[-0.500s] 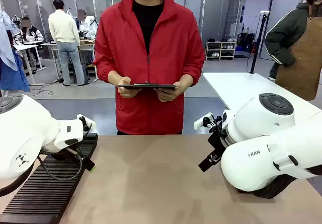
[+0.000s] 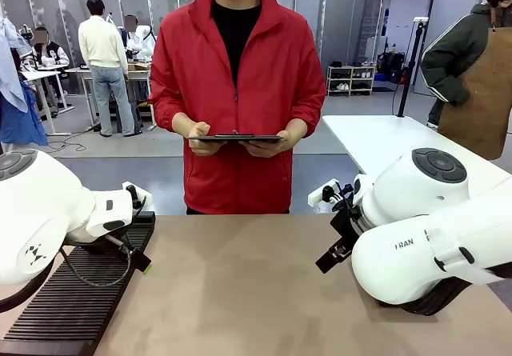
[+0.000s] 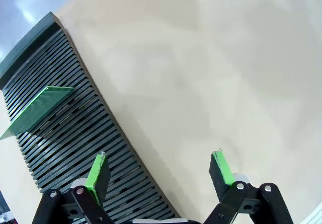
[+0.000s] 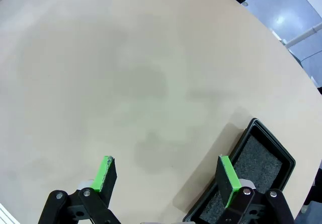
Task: Inspect the PCB.
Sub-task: Pick up the Blank PCB and present it to the human.
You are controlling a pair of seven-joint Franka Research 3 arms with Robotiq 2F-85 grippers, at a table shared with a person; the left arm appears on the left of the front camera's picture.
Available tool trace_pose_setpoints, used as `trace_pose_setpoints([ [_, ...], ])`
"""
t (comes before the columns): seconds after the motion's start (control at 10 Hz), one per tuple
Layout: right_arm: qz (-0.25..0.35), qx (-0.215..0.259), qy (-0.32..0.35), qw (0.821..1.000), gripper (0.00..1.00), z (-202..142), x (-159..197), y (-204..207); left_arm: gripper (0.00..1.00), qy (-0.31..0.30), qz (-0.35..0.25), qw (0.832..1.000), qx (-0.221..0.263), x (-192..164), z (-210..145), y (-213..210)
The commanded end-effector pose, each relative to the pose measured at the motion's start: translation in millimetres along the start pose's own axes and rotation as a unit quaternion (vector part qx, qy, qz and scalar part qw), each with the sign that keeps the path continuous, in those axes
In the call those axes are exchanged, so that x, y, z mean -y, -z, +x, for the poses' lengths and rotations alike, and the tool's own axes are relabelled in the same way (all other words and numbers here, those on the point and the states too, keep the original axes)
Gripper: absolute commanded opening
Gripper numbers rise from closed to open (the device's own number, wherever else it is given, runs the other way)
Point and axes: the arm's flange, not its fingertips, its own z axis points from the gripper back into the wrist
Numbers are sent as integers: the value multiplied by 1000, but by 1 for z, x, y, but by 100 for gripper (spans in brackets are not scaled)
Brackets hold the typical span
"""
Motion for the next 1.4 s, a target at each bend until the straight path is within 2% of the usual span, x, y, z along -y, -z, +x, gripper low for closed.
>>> trace_pose_setpoints([
  [0.0, 0, 0, 1, 1000, 100, 0, 0, 0, 100, 0, 0, 1000, 0, 0, 0, 0],
  [0.3, 0, 0, 0, 1000, 100, 0, 0, 0, 100, 0, 0, 1000, 0, 0, 0, 0],
  [0.5, 35, 18, 19, 999, 100, 18, 13, -45, 100, 6, -14, 1000, -22, -12, 26, -45],
  [0.6, 61, 29, 29, 997, 100, 24, 21, -62, 100, 3, -48, 999, -23, -18, 33, -62],
  [0.8, 96, 20, 56, 994, 100, 26, 34, -84, 100, -16, -132, 991, -30, -30, 36, -87],
  [0.9, 141, 30, 68, 987, 100, 24, 41, -92, 100, -30, -168, 985, -21, -38, 36, -94],
  [1.0, 174, 33, 91, 980, 100, 18, 51, -102, 100, -45, -220, 974, -16, -47, 32, -103],
  [1.1, 242, 44, 122, 962, 100, 6, 66, -113, 100, -57, -283, 957, -17, -61, 23, -113],
  [1.2, 284, 61, 150, 945, 100, -11, 83, -120, 100, -67, -328, 942, 2, -78, 9, -122],
  [1.3, 328, 84, 180, 923, 100, -33, 101, -125, 100, -76, -382, 920, 39, -96, -10, -129],
])
